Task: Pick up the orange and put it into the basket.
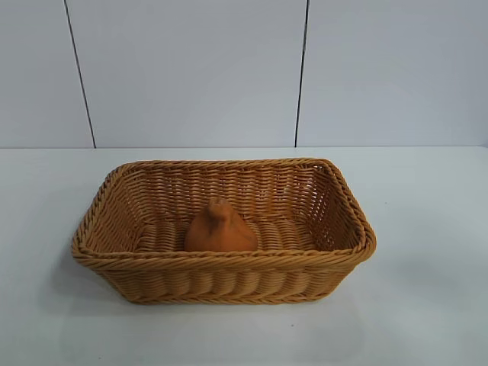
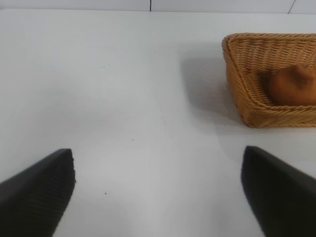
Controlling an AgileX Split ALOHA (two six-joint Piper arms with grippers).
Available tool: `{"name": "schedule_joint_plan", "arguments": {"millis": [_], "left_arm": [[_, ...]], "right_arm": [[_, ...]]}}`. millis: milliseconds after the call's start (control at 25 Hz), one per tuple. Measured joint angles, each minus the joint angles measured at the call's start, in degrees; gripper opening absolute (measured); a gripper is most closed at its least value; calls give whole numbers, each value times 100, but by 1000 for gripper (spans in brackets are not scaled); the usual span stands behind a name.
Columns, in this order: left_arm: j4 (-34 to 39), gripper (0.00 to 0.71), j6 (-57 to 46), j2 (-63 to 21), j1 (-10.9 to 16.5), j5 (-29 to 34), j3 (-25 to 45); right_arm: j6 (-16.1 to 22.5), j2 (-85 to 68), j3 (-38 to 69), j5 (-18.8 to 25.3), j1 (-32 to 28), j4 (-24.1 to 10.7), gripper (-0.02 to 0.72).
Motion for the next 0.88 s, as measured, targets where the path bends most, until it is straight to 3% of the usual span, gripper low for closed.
{"name": "schedule_joint_plan", "arguments": {"millis": [520,880], "left_arm": [[0,648,0,0,0,0,0],[0,648,0,0,0,0,0]], "right_arm": [[0,-1465,7,15,0,13,652],[0,-1500,7,23,0,62,652]]}}
